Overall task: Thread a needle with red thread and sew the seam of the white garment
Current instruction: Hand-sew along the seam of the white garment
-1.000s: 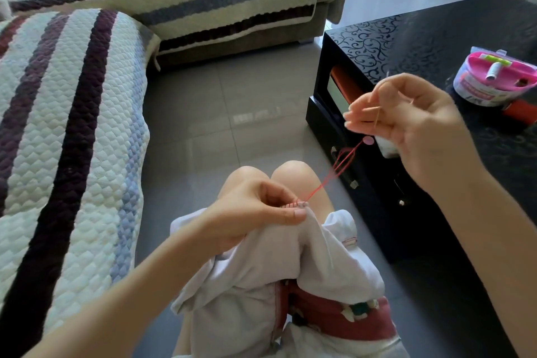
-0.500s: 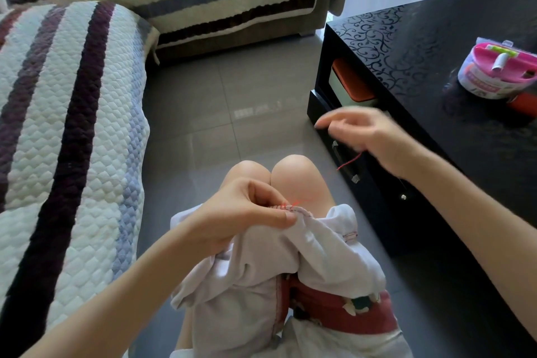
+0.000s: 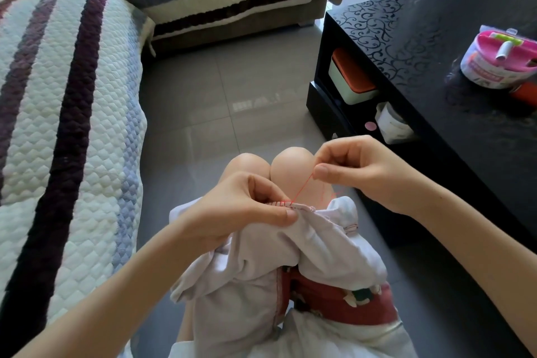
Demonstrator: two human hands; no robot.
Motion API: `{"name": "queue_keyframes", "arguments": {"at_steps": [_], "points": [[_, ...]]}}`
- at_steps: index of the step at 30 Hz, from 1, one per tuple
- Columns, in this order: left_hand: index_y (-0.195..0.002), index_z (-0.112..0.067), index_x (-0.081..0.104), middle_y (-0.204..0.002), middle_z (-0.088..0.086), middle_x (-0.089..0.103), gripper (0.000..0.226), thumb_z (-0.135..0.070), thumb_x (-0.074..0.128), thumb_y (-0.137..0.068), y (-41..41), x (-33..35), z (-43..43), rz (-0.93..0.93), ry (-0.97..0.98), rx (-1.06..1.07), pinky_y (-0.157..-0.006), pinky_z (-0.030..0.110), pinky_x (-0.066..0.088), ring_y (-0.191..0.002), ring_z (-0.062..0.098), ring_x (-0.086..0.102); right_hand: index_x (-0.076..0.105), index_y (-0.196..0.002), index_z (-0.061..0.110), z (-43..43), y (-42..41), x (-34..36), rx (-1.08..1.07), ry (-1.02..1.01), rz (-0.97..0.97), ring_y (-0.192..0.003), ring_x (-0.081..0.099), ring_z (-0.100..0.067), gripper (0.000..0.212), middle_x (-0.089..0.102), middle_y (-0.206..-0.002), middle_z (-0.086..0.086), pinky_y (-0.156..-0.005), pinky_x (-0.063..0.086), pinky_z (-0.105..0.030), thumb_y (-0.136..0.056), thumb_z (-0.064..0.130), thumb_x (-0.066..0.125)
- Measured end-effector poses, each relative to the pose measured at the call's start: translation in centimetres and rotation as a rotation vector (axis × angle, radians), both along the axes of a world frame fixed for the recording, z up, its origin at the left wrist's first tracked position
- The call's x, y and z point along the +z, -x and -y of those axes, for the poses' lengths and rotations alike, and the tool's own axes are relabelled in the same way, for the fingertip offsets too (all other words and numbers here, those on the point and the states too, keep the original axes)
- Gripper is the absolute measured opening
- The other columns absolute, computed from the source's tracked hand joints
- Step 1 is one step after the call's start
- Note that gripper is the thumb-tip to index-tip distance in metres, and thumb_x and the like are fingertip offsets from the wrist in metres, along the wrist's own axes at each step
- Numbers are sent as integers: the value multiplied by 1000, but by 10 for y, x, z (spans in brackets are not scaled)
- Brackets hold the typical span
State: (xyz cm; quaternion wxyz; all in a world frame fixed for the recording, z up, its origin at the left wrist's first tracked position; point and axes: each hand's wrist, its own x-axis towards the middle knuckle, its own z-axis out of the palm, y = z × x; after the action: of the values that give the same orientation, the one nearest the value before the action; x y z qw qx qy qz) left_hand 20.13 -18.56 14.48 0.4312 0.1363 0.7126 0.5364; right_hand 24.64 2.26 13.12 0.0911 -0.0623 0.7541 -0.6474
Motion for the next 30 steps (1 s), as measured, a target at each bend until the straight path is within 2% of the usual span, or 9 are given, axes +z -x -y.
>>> {"name": "queue_keyframes", "arguments": {"at_steps": [3,7,9,13,18,22,26,28,30], "points": [[-63,-12,73,-59,-3,65,19,3,74,-76,-1,1,1,-10,6,0,-59,12,45,-58,3,57,66,-80,7,-1,0,6,-18,7,-10,-72,47,-28,36,52,-77,-36,-68,37,-46,-72,41,73],[-63,-10,71,-57,-4,64,20,5,73,-76,-2,2,-1,-35,18,-4,-58,11,44,-56,2,56,67,-77,13,3,0,9,-40,8,-40,-71,47,-29,25,53,-76,-35,-64,38,-50,-72,38,70],[-61,-10,71,-57,-4,63,22,6,72,-76,-4,2,-1,-41,23,-6,-57,11,43,-56,2,55,67,-74,13,4,1,8,-75,-4,-57,-70,47,-27,21,54,-74,-31,-65,39,-45,-74,34,69],[-56,-16,71,-58,-2,61,31,7,72,-76,-2,2,0,-48,16,8,-57,12,43,-55,3,53,64,-74,7,5,2,1,-190,46,-66,-63,49,-11,10,58,-64,1,-60,40,-18,-77,16,63],[-59,-13,70,-55,-6,61,25,5,73,-77,-2,2,0,-59,44,2,-56,11,42,-54,1,53,64,-69,13,9,-6,0,-187,142,-64,-58,46,-5,10,54,-63,2,-55,38,-14,-75,17,69],[-57,-15,70,-56,-3,59,27,3,75,-76,0,0,1,-64,53,17,-58,13,42,-56,4,52,66,-63,21,3,-12,4,-112,291,-30,-57,39,-8,9,50,-61,3,-53,30,-19,-66,27,71],[-60,-12,71,-60,1,61,23,5,75,-75,1,-1,-1,-62,43,14,-60,14,44,-59,6,54,65,-65,18,4,-12,1,-58,387,47,-55,29,-14,31,43,-60,-2,-54,20,-28,-61,43,82],[-62,-11,71,-61,2,63,21,5,74,-75,0,-1,0,-47,38,18,-60,13,45,-59,6,56,67,-72,18,4,-7,-3,-143,228,51,-55,29,-16,29,40,-63,-8,-53,22,-27,-65,43,80],[-62,-12,72,-62,2,64,19,3,79,-71,0,-1,1,-7,16,13,-61,14,47,-60,7,57,64,-92,19,6,-3,-10,-218,-26,12,-61,35,-21,34,42,-68,-13,-52,30,-31,-75,47,68]]}}
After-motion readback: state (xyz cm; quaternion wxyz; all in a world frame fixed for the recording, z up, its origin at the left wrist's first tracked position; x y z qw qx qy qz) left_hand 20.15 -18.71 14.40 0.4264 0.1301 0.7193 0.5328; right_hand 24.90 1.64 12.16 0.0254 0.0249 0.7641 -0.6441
